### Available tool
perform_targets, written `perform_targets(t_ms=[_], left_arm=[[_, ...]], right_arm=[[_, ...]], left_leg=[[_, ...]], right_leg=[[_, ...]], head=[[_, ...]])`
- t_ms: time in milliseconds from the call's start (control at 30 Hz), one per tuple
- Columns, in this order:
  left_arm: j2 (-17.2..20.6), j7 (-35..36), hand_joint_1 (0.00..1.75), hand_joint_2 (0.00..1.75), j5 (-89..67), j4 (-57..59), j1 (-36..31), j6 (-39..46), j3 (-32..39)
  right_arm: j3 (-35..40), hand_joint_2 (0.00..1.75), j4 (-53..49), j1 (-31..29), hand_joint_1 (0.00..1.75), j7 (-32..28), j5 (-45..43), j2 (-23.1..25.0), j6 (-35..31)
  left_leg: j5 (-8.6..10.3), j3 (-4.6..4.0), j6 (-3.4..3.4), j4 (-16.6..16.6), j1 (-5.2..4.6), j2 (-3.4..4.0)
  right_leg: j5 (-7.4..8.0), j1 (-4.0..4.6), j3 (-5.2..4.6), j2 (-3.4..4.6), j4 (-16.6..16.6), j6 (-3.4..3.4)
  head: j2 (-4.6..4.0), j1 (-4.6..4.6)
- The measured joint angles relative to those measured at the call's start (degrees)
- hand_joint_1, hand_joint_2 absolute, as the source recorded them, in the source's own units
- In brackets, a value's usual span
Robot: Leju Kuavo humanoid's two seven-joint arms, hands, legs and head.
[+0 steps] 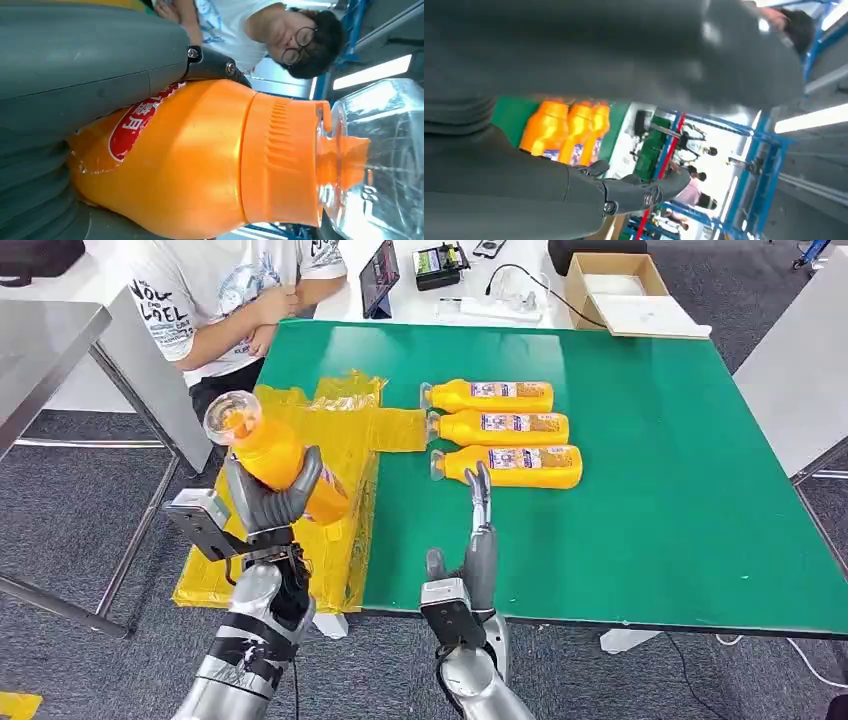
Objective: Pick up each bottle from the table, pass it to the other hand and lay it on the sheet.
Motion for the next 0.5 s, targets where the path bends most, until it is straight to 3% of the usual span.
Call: perform_targets(t_ms=[167, 267, 367, 500], left_arm=[[0.0, -0.5, 1.75, 1.75, -0.6, -1.4, 0.0, 0.9, 0.2], [0.0, -2.2, 1.75, 1.75, -7.9, -1.5, -0.5, 11.2, 0.5], [0.4, -1.9, 1.75, 1.75, -21.7, -1.1, -2.0, 21.9, 1.8], [0.5, 0.4, 1.75, 1.75, -55.7, 3.8, -5.7, 23.8, 8.6]], right_arm=[[0.0, 0.0, -1.8, 0.4, 0.0, 0.0, -0.6, -0.2, -0.2], [0.8, 0.0, -4.4, 0.8, 0.0, 0.0, -4.0, -0.5, -2.0], [1.2, 0.0, -8.1, 1.3, 0.0, 0.0, -5.2, -0.6, -2.3], [1.5, 0.0, -12.5, 1.6, 0.0, 0.0, -7.4, -0.8, -2.3]], left_leg=[[0.0, 0.0, 0.0, 0.0, 0.0, 0.0], [0.0, 0.0, 0.0, 0.0, 0.0, -0.01], [0.0, 0.0, 0.0, 0.0, 0.01, -0.03], [0.02, 0.04, 0.01, 0.0, 0.0, 0.03]], right_leg=[[0.0, 0.0, 0.0, 0.0, 0.0, 0.0], [0.0, 0.0, 0.0, 0.0, 0.0, 0.0], [0.0, 0.01, 0.0, -0.01, 0.0, 0.0], [0.01, 0.0, 0.03, 0.01, 0.0, -0.01]], head=[[0.0, -0.02], [0.0, 0.02], [0.0, -0.02], [0.0, 0.0]])
